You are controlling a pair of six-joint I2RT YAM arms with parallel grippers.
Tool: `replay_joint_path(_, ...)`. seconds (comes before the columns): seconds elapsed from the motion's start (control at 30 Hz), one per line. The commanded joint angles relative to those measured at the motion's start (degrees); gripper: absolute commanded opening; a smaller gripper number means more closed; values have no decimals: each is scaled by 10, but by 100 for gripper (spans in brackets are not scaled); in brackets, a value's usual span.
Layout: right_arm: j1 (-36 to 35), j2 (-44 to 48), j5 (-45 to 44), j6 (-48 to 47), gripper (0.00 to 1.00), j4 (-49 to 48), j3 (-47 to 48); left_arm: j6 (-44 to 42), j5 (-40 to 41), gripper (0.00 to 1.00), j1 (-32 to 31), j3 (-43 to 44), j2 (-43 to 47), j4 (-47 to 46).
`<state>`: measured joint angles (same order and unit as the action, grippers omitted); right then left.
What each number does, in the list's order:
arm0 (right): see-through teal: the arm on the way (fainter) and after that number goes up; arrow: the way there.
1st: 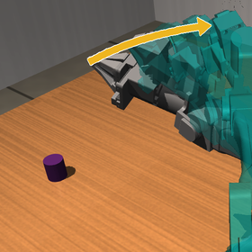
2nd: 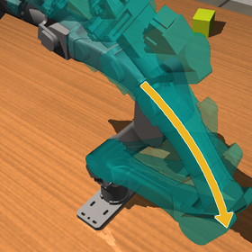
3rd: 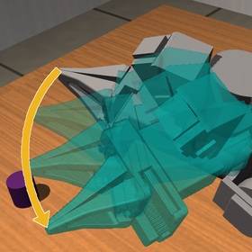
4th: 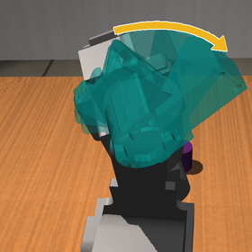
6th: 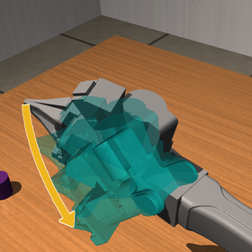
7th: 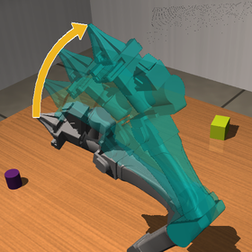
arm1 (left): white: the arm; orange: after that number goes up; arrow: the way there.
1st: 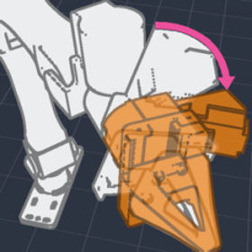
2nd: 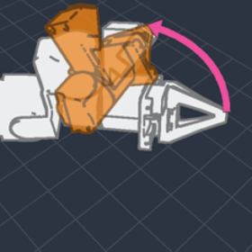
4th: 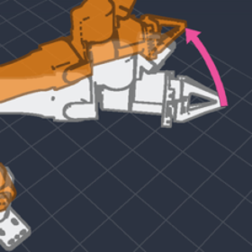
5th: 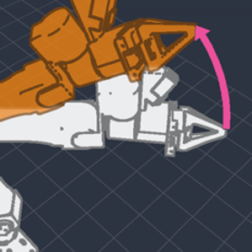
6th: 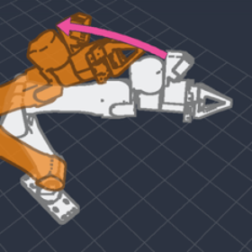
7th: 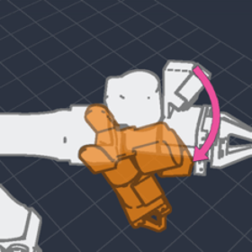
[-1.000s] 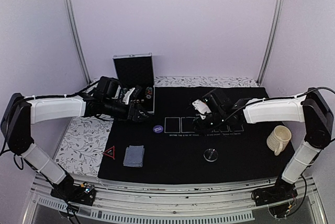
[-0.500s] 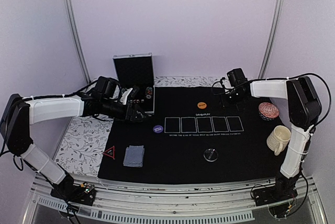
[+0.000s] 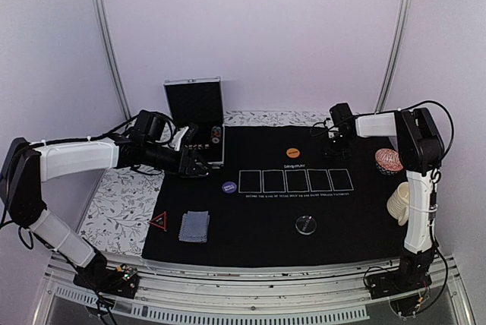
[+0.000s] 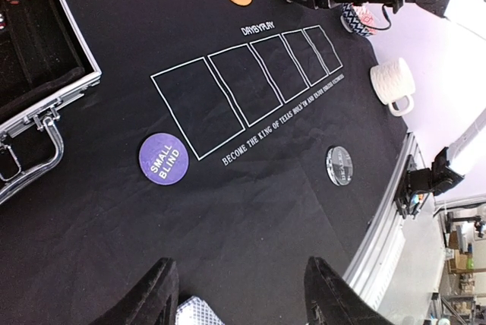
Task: Distribute texas hold em gaming equipment
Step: Place the poker chips pile in the small blind area.
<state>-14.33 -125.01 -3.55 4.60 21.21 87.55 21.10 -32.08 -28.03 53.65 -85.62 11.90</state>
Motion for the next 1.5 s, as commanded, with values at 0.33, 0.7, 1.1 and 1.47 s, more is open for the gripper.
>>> replay_joint_path(0.33, -5, 2, -9, 6, 2, 21, 33, -11, 1, 59, 12, -7, 14, 12)
replay_joint_path(0.7, -108, 144, -13, 16, 2, -1, -56, -14, 4, 59, 15, -12, 16, 9)
replay_joint_path(1.1, -368, 112, 22, 30, 2, -77, -39, -23, 10, 59, 33, -21, 30, 17)
replay_joint_path(1.47, -461, -20, -11, -7, 2, -57, 70, -30, 7, 59, 53, -38, 51, 20)
